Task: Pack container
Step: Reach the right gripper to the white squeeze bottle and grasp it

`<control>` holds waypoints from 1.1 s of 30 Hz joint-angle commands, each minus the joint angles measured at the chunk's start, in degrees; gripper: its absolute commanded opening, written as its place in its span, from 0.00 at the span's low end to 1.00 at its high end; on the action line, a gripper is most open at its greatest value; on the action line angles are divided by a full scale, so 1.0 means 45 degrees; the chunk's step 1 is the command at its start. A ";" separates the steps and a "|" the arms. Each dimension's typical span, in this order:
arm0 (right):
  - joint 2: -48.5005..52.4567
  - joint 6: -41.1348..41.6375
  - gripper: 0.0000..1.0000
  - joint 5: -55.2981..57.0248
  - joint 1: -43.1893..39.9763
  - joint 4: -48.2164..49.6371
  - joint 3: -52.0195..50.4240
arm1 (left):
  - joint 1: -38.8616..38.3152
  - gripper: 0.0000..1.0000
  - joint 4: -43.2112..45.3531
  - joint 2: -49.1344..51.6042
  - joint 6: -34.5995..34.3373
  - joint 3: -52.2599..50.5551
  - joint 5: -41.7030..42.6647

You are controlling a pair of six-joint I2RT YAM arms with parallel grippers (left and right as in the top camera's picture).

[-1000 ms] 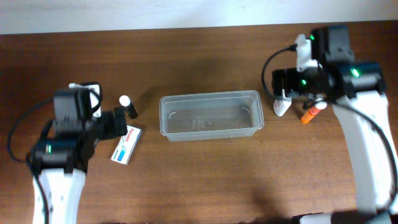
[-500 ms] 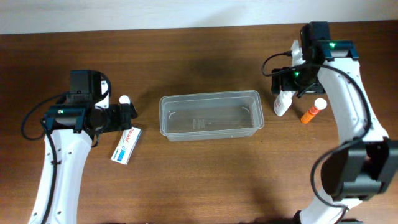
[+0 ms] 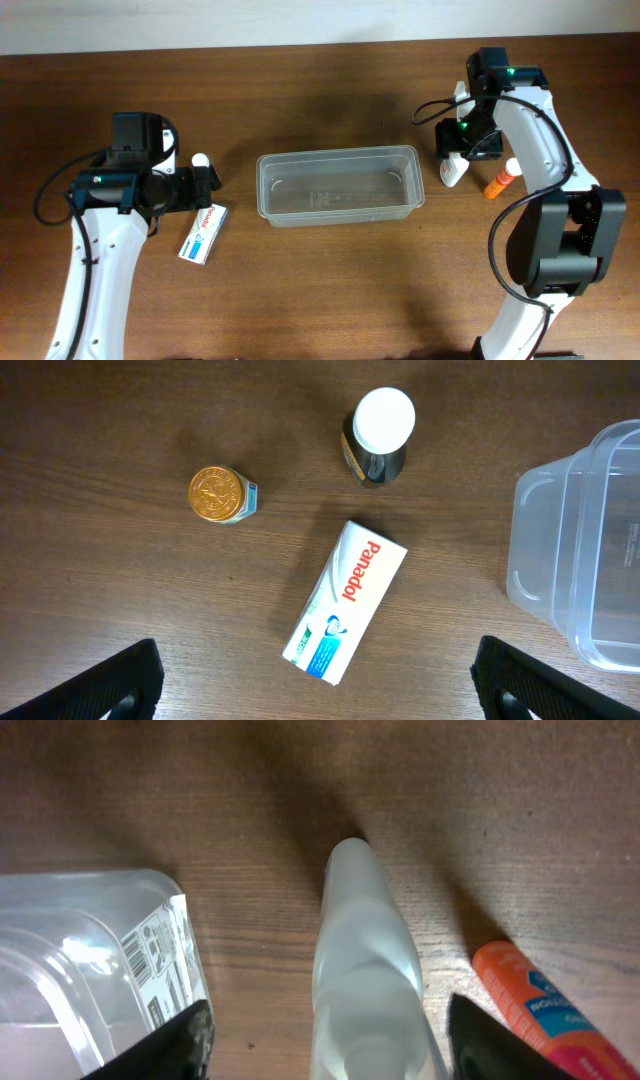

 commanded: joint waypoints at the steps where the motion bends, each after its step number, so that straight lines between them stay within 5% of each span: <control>1: -0.0024 0.0015 0.63 -0.0063 0.0010 0.0024 0.0272 | -0.0019 0.99 0.0034 0.0053 0.0185 0.0277 0.0141; 21: -0.0194 0.0015 0.29 -0.0053 0.0010 0.0024 0.0330 | -0.0015 0.99 -0.0019 0.0053 0.0185 0.0277 0.0136; 33: -0.0393 0.0015 0.23 0.0364 0.0024 -0.0136 0.0661 | -0.0015 0.99 -0.0019 0.0053 0.0189 0.0277 0.0136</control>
